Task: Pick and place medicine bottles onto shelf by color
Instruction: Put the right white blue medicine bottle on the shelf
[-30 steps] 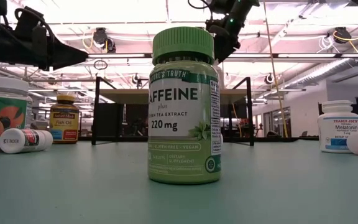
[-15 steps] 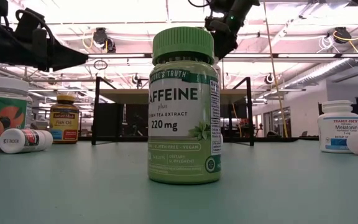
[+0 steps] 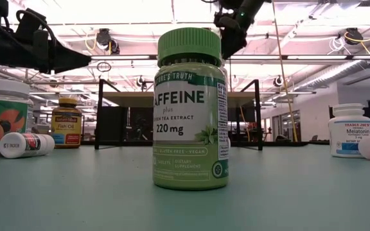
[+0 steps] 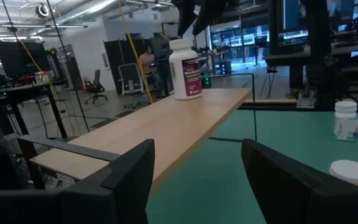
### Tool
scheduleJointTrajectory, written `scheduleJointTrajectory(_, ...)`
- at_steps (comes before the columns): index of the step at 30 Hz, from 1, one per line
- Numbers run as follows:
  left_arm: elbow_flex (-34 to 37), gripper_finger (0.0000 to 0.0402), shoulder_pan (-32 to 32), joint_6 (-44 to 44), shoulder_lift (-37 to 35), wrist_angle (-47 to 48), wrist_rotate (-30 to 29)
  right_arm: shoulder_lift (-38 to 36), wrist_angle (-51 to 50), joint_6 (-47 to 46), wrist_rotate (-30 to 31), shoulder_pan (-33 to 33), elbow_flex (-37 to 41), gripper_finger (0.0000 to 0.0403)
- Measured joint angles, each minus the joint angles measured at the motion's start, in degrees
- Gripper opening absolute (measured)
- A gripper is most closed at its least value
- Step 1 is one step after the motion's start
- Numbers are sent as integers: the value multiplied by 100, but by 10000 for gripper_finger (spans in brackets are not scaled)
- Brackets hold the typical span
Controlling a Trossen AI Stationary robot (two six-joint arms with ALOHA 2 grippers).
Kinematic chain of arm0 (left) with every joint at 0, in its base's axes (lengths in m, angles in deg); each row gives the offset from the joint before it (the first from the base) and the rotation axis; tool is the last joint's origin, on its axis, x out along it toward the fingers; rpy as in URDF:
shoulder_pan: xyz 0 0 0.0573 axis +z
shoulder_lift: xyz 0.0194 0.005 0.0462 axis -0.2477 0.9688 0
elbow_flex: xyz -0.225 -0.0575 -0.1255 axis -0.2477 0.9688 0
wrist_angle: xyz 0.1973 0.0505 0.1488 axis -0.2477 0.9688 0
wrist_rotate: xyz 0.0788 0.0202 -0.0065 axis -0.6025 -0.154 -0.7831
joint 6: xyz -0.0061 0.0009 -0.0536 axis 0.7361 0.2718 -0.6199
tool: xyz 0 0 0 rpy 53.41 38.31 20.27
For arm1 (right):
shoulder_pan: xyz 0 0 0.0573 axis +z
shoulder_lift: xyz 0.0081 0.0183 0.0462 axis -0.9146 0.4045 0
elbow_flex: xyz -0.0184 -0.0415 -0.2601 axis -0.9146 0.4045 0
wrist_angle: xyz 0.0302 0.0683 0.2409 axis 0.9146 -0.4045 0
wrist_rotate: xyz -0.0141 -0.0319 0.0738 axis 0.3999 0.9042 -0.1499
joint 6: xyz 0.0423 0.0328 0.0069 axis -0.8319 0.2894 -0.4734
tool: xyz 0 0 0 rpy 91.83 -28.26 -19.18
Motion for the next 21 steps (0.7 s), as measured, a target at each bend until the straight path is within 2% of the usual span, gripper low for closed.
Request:
scheduleJointTrajectory(9,0,246,-2,-20,1,30,1,-439,59,-28,0,0,0,263)
scheduleJointTrajectory(14,0,246,-125,-6,112,108,5,-783,-184,-484,96,156,170,263)
scheduleJointTrajectory(16,0,246,-240,63,288,131,4,-1037,-342,-553,448,396,532,263)
scheduleJointTrajectory(21,0,246,-510,219,858,-313,-35,-1891,-71,-909,1865,1241,1778,263)
